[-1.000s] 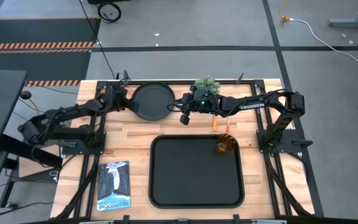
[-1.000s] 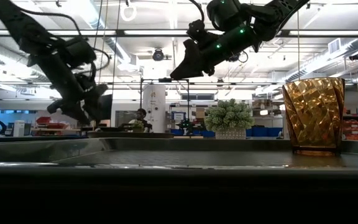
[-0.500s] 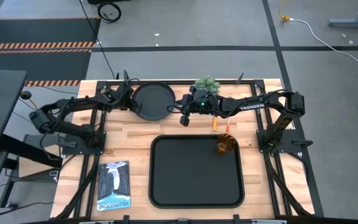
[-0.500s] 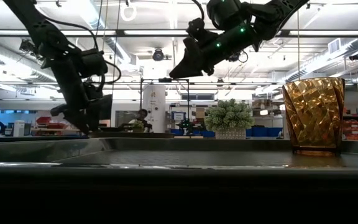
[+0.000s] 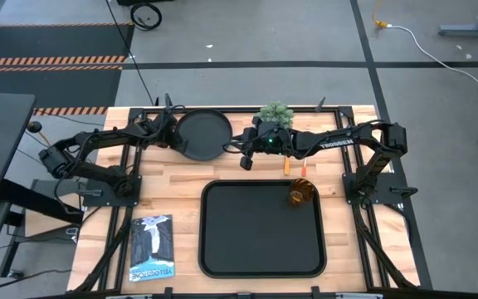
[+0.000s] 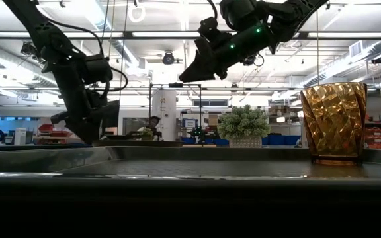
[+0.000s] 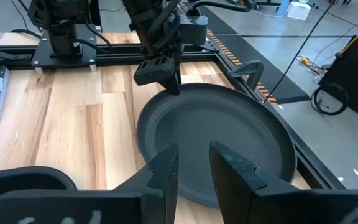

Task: Pick and place plate/cup/fork/spoon on tray
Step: Put the black plate on the black tray at the bottom of the brown cup

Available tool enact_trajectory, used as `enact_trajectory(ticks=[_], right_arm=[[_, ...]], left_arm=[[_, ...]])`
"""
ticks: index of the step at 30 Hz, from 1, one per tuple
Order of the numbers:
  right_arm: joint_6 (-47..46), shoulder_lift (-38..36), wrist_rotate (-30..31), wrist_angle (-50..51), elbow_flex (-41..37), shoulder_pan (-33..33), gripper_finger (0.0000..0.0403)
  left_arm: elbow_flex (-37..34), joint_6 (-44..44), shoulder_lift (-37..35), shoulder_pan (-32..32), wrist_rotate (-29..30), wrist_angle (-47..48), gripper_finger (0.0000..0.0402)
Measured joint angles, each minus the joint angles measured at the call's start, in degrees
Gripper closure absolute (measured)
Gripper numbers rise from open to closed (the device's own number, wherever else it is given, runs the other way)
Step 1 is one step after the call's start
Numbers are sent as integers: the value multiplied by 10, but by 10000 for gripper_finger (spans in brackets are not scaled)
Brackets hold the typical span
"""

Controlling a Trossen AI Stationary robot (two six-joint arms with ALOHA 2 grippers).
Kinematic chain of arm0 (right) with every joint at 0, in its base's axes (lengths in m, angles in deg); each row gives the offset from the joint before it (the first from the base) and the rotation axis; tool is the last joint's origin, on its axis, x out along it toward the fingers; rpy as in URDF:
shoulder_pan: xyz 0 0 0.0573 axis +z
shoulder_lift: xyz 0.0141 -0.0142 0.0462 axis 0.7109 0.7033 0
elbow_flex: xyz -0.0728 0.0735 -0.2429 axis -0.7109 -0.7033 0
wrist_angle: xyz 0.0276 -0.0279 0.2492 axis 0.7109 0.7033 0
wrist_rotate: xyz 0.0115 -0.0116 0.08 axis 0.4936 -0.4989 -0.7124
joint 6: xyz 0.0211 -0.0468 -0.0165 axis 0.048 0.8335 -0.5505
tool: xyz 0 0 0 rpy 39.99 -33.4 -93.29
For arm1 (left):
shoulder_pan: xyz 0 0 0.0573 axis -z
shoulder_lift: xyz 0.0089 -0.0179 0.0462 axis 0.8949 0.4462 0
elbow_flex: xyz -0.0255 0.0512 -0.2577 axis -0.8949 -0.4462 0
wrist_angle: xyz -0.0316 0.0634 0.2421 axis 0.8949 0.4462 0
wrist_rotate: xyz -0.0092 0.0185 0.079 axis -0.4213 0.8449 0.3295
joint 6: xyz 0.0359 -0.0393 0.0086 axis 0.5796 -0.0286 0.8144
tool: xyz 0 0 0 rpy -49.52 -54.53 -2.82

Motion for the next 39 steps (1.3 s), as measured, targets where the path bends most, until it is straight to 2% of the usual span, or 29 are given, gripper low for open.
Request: enact_trajectory(ticks=[25,34,39], right_arm=[[-2,0,1,0,0,2,306],[-2,0,1,0,0,3,306],[-2,0,1,0,0,3,306]], left_arm=[[0,20,0,0,-3,1,356],[0,48,-1,0,-1,-22,387],[0,66,-2,0,-1,-43,390]])
